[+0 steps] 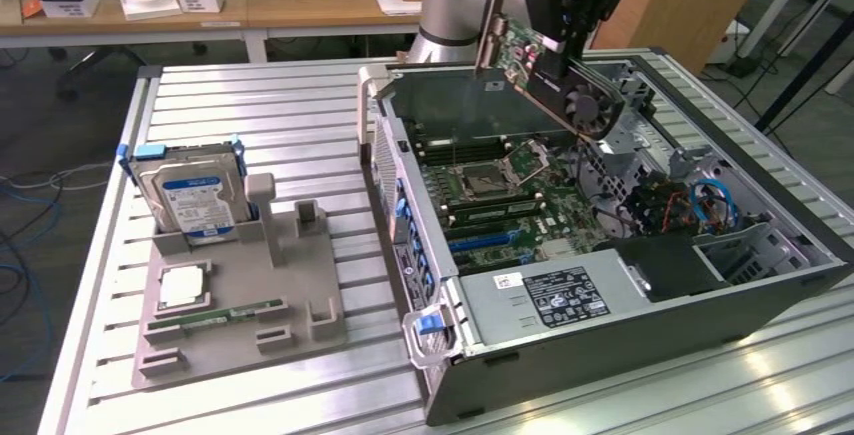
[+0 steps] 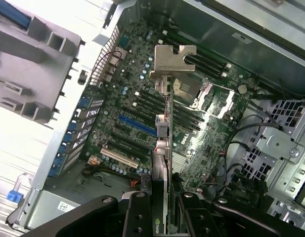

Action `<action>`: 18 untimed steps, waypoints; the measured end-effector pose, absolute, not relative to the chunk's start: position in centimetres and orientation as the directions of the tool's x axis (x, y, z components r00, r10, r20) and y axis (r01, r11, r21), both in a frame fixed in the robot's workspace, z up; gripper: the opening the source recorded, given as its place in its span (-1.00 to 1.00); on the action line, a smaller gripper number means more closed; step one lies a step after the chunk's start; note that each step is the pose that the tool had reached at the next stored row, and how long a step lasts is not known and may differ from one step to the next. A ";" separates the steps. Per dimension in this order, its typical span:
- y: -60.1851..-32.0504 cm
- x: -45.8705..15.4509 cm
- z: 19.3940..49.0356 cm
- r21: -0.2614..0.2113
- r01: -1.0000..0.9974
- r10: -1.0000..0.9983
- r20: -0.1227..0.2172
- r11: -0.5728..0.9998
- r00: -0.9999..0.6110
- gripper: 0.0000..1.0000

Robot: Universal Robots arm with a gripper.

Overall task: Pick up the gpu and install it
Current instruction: 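Insert the gpu into the slot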

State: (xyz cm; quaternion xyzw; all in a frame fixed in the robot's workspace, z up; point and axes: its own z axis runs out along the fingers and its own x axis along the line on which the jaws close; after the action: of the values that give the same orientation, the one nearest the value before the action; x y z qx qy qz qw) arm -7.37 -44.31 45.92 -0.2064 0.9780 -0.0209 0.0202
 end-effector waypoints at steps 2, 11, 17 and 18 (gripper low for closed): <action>-44.3 -7.4 45.9 -0.049 -0.412 -0.414 -0.031 0.910 -0.910 -0.48; -44.3 -7.4 45.9 -0.049 -0.452 -0.454 -0.031 0.890 -0.890 -0.48; -44.3 -7.4 45.9 -0.049 -0.478 -0.480 -0.031 0.877 -0.877 -0.48; -44.3 -7.4 45.9 -0.049 -0.483 -0.484 -0.031 0.874 -0.874 -0.48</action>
State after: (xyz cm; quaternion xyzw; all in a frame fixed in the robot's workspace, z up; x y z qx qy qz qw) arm -7.36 -44.30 45.93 -0.2499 0.9678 -0.0200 0.0210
